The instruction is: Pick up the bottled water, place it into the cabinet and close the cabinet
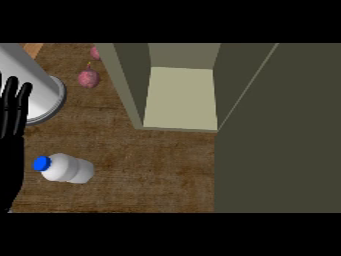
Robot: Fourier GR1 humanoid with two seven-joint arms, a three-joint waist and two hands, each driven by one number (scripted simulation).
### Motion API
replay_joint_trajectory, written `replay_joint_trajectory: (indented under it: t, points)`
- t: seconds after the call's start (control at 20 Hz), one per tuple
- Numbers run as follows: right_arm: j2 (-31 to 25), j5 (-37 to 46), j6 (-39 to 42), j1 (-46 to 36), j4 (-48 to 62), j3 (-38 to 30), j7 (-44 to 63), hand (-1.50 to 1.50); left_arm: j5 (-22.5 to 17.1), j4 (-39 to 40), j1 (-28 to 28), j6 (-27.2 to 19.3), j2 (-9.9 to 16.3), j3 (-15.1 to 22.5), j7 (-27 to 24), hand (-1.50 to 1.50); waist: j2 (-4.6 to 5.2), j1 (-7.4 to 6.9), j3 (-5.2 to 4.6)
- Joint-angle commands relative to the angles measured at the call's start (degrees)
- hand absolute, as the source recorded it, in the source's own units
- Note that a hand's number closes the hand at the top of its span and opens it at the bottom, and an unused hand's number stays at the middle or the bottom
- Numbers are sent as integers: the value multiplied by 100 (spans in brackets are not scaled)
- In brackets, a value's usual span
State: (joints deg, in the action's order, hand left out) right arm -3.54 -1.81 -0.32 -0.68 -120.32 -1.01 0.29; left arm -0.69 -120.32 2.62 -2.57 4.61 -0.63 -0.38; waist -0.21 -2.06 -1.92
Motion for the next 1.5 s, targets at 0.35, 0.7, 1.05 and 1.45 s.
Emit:
replay_joint_trajectory:
  t: [0.35, 0.7, 1.05, 1.45]
  points:
    - [-56, -784, 749, 1183, -437, 495, 413, -150, -835, -900, -1246, -1042, -453, 500, 1224, -150, -19, 164, 194]
    - [-399, -1709, 834, 2091, -2371, 302, 1637, -150, 42, -2396, -1977, -1902, -459, 1816, 2003, -150, -17, 234, 195]
    - [-478, -2025, 835, 2131, -2679, -16, 1959, -150, 799, -3149, -2112, -2250, -273, 2454, 2743, -150, -9, 217, 198]
    - [-419, -2131, 1145, 2422, -2597, -254, 1565, -150, 1334, -3056, -2493, -2806, -224, 3390, 2387, -150, -44, 213, 206]
